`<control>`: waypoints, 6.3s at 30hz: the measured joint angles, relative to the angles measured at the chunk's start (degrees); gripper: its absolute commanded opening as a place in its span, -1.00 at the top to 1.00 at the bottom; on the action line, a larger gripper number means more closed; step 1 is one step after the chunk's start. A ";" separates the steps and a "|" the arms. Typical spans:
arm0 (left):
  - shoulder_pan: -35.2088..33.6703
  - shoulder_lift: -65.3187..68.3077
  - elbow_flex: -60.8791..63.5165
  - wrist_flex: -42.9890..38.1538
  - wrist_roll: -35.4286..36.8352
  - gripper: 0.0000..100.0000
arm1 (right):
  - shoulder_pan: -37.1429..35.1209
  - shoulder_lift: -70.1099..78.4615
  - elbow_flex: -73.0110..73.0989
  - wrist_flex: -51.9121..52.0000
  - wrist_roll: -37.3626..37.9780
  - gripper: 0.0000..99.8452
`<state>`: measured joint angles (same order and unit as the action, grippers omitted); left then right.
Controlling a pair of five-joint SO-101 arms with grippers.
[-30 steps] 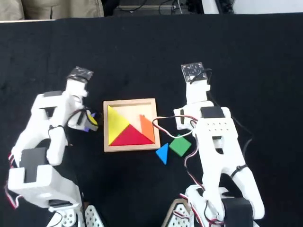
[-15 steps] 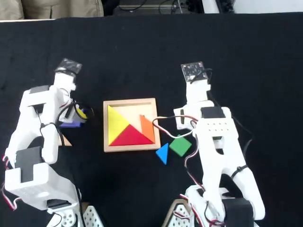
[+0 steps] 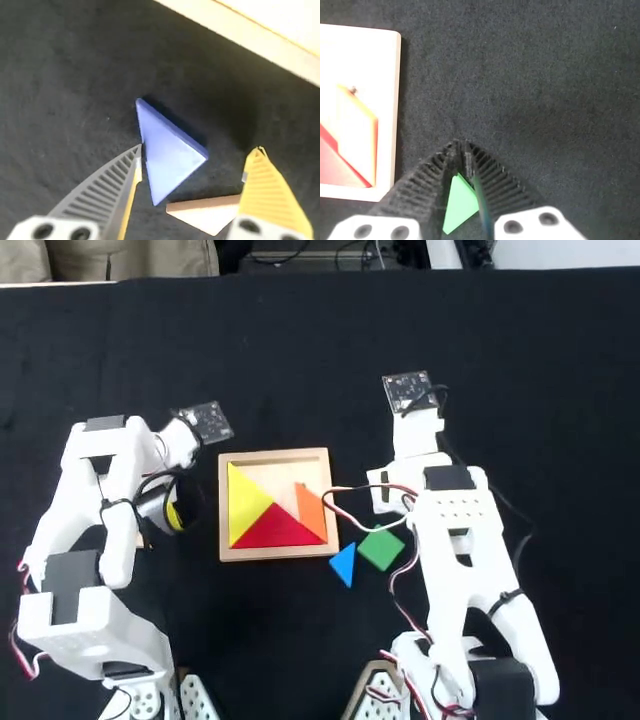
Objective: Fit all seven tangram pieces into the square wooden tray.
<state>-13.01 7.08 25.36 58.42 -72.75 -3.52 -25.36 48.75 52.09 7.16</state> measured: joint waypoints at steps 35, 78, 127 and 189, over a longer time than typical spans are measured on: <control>-4.66 27.96 -35.08 17.23 15.47 0.30 | 0.00 0.00 0.00 0.00 0.00 0.98; -3.52 26.02 -34.11 17.23 21.71 0.55 | 0.09 0.00 1.93 -2.46 0.00 0.98; 34.55 28.66 -50.73 26.90 141.19 0.55 | 18.64 0.00 1.93 -5.98 -5.71 0.98; -22.77 2.99 -20.92 35.69 64.09 0.94 | -21.71 23.03 -21.98 2.46 2.90 0.98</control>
<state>-35.78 10.07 4.44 94.11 -8.66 -25.23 -2.33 26.77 54.55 10.07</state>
